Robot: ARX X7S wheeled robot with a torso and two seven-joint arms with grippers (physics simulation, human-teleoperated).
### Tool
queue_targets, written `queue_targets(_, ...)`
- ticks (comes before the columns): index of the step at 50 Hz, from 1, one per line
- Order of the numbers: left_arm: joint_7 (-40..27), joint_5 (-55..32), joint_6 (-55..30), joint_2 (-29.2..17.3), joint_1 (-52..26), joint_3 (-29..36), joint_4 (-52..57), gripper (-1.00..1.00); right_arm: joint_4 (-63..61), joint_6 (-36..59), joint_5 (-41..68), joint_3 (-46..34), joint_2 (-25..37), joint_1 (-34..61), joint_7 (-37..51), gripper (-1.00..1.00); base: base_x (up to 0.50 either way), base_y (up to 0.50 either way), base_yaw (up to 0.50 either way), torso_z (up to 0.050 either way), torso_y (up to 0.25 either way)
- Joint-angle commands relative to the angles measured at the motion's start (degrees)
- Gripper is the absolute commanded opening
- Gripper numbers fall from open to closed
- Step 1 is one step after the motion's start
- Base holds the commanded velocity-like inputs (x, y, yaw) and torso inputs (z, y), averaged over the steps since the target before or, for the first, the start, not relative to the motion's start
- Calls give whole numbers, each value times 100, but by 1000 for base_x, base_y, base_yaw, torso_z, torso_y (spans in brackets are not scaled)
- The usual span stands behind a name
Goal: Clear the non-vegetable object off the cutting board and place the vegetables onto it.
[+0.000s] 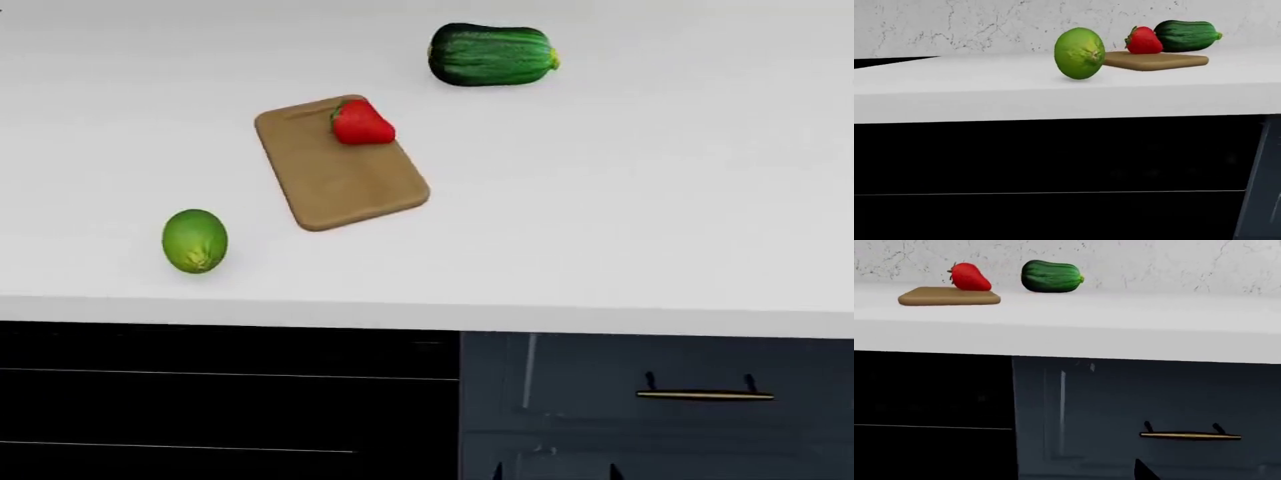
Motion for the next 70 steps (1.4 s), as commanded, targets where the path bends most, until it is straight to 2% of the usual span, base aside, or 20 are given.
queue_targets(1,118,-21,-82,2,35,-59,117,100,-396,345,-129,44,-16,-67,11,100,0,0,0,0,0)
queue_targets(10,24,-194,-894,-128,111,-81,953,100,-1325,1076,-41,57,130,-243,115,100,0,0,0,0,0)
queue_targets(15,-180,-6,-1806,-268,19,-20,1723,100,-2266,2048,-40,150,344,-149,186,100,0,0,0,0,0)
queue_targets(18,-194,-243,-2469,-272,-65,-173,2212,100,-2687,2661,-180,108,530,-5,216,100,0,0,0,0,0)
queue_targets(22,-247,-263,-2863,-337,-189,-192,2548,100,-2989,3083,-87,233,648,165,168,100,0,0,0,0,0)
queue_targets(23,-258,-311,-3267,-379,-330,-204,2858,100,-3382,3639,-101,263,794,394,128,100,0,0,0,0,0)
queue_targets(28,-190,-624,-4315,-448,-800,-306,3373,100,-3870,4440,149,461,922,821,-27,100,0,0,0,0,0)
queue_targets(33,-210,-611,-4767,-542,-1149,-179,3455,100,-4160,5251,435,722,1016,1349,-191,100,0,0,0,0,0)
queue_targets(43,-232,-884,-6365,-590,-2131,-193,3892,100,-4593,6985,963,1100,1220,2751,-488,100,0,0,0,0,0)
queue_targets(49,-53,-1154,-7188,-575,-3005,-375,3784,100,-4521,7778,1209,1192,1315,3595,-669,100,0,0,0,0,0)
queue_targets(58,147,-1292,-7589,-651,-4119,-362,3199,100,-4173,8728,1509,1248,1236,4779,-830,100,0,0,0,0,0)
queue_targets(70,441,-1345,-7649,-697,-5541,-51,1921,100,-2708,8778,1866,816,1468,6248,-729,100,0,0,0,0,0)
